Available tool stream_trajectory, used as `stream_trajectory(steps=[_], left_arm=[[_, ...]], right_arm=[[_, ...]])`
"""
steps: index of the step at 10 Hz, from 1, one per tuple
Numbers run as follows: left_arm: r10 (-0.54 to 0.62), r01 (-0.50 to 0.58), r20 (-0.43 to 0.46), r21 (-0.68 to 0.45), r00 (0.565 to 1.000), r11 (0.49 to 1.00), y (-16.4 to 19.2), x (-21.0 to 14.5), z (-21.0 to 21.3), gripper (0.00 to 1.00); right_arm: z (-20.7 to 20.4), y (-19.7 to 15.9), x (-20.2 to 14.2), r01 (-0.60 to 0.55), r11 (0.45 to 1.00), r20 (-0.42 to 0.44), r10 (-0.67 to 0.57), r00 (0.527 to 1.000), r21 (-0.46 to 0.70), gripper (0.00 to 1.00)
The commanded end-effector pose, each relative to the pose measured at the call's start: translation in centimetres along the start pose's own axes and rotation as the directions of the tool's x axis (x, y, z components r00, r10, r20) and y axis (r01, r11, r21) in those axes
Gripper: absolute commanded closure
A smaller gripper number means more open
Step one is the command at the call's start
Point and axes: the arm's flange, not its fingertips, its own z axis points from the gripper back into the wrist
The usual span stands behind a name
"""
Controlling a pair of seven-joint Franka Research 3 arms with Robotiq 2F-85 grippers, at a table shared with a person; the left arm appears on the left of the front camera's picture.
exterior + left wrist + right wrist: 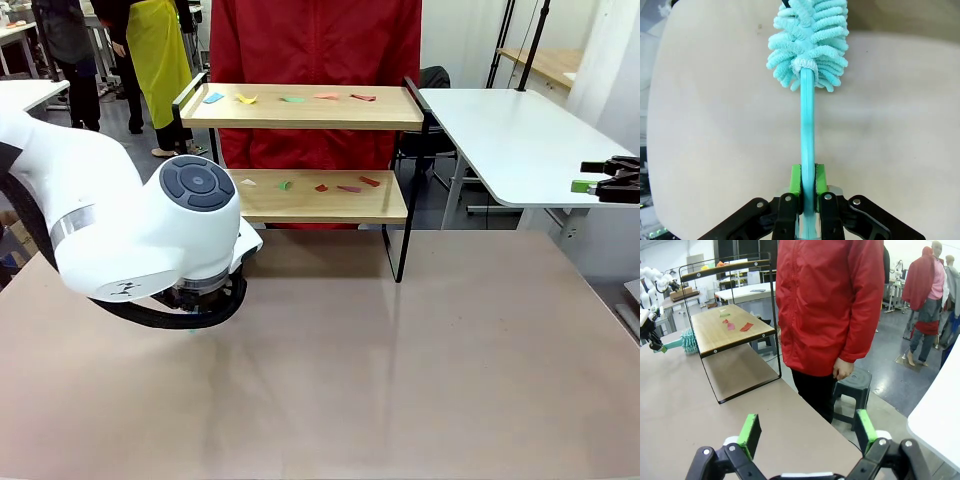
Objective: Clean the shelf.
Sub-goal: Clean the specific section of the Shelf indicated by the human with the Duster.
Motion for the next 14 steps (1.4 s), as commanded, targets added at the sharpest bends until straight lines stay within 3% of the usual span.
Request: stream_trajectory(steps=[1,2,3,7,8,11,14], left_arm=[[0.016,-0.016,0.026,0.004,1.000,1.000,1.4,-0.3,-0.2,0.87],[-0.014,0.017,0.042,-0.063,0.999,0.998,1.1,-0.3,0.0,0.87],[0.000,0.000,0.007,-0.010,1.000,1.000,0.0,-0.1,0.1,0.87],[-0.005,0.006,0.012,-0.031,1.000,1.000,-0.2,-0.1,0.1,0.87],[-0.041,0.047,0.057,-0.097,0.998,0.994,1.1,0.0,0.3,0.87],[-0.120,0.137,0.127,-0.132,0.985,0.982,3.4,-0.4,0.8,0.87],[-0.227,0.275,0.196,-0.267,0.954,0.924,5.7,-0.2,0.5,0.87]], right_arm=[[-0.3,0.3,0.9,0.011,1.000,-0.009,-0.011,1.000,-0.013,0.00],[-0.3,0.3,0.9,0.011,1.000,-0.009,-0.011,1.000,-0.013,0.00],[-0.3,0.3,0.9,0.011,1.000,-0.009,-0.011,1.000,-0.013,0.00],[-0.3,0.3,0.9,0.011,1.000,-0.009,-0.011,1.000,-0.013,0.00],[-0.3,0.3,0.9,0.011,1.000,-0.009,-0.011,1.000,-0.013,0.00],[-0.3,0.3,0.9,0.011,1.000,-0.009,-0.011,1.000,-0.013,0.00],[-0.3,0.3,0.9,0.011,1.000,-0.009,-0.011,1.000,-0.013,0.00]])
